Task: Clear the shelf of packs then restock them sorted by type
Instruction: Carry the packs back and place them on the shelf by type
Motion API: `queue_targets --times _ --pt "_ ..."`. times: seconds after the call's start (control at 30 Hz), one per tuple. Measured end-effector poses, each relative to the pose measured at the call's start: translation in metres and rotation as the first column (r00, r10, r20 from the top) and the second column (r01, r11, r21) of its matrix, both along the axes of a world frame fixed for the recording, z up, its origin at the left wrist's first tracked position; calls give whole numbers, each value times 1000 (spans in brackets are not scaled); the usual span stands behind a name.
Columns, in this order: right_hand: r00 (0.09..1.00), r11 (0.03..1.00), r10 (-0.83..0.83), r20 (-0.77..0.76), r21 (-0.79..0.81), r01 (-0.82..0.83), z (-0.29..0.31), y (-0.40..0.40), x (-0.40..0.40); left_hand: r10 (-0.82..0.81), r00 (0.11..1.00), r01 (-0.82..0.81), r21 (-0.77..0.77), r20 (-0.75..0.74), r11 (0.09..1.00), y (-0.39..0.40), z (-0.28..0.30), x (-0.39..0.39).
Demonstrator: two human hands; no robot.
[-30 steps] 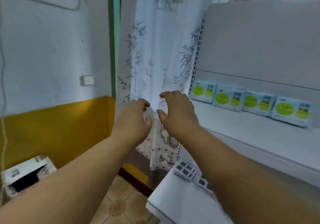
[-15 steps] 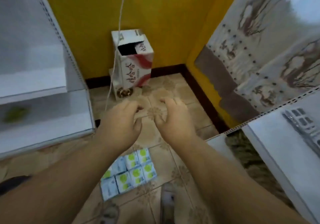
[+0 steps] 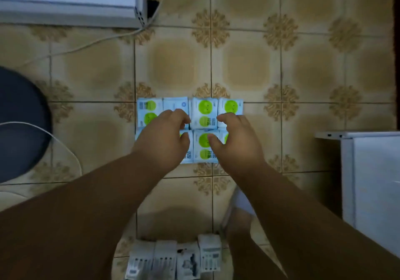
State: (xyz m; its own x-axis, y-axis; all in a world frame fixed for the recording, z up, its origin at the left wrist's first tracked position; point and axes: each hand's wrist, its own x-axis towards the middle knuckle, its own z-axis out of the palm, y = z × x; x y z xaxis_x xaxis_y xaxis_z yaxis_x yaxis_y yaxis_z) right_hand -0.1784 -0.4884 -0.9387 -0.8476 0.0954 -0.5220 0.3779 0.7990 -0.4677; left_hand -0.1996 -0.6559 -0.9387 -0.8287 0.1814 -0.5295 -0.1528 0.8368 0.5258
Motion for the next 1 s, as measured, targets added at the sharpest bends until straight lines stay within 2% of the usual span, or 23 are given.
queue_targets --times 0.13,0.23,0.33,0.4,0.5,0.57,0.67,0.73,0.83,0.9,1.0 --pt "1000 999 -30 5 21 30 -82 18 -4 251 949 -263 39 189 964 19 -83 -8" --pt "997 992 -61 53 118 54 -141 43 -19 328 890 -349 8 318 937 37 -143 -26" --pt "965 967 -132 227 241 75 -199 66 -35 393 850 -420 0 351 907 55 -192 -42" --pt "931 960 -227 284 225 166 -224 74 -43 433 835 -459 -4 340 888 66 -216 -49" --pt "922 925 -362 139 176 336 -241 79 -52 457 837 -462 -60 300 885 72 -230 -56" --pt "904 909 -415 97 72 410 -232 80 -53 454 836 -466 -39 308 884 71 -224 -56" --pt "820 805 -559 122 -158 572 -188 80 -47 528 798 -553 3 290 833 67 -185 -54" --pt "792 748 -597 128 -269 607 -135 79 -40 641 704 -688 70 306 723 60 -132 -51" --pt "767 682 -631 114 -388 619 -21 87 -37 734 560 -823 161 385 544 63 -14 -57" --pt "775 670 -625 97 -444 596 71 90 -38 733 566 -824 228 379 518 69 83 -59" --pt "776 689 -630 -11 -468 553 215 112 -42 708 600 -798 333 371 502 95 221 -63"
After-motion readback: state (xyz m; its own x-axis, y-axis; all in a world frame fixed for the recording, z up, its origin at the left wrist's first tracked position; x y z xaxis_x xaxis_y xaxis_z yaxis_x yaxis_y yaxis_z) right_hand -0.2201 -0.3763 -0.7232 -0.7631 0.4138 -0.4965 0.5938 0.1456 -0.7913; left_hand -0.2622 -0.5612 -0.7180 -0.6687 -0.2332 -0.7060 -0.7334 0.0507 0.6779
